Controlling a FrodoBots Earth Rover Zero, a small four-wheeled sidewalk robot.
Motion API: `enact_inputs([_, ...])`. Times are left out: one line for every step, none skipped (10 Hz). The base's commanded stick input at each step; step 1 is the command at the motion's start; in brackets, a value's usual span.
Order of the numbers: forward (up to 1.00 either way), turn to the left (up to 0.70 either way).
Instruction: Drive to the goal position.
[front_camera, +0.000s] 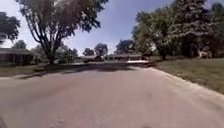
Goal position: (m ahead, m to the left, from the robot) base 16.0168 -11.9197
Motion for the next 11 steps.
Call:
enact_inputs([0.50,0.00])
enact_inputs([0.50,0.00])
enact_inputs([0.50,0.00])
enact_inputs([0.50,0.00])
enact_inputs([0.50,0.00])
enact_inputs([0.50,0.00])
enact_inputs([0.50,0.00])
enact_inputs([0.50,-0.28])
enact_inputs([0.50,-0.45])
enact_inputs([0.50,-0.50])
enact_inputs([0.50,-0.35])
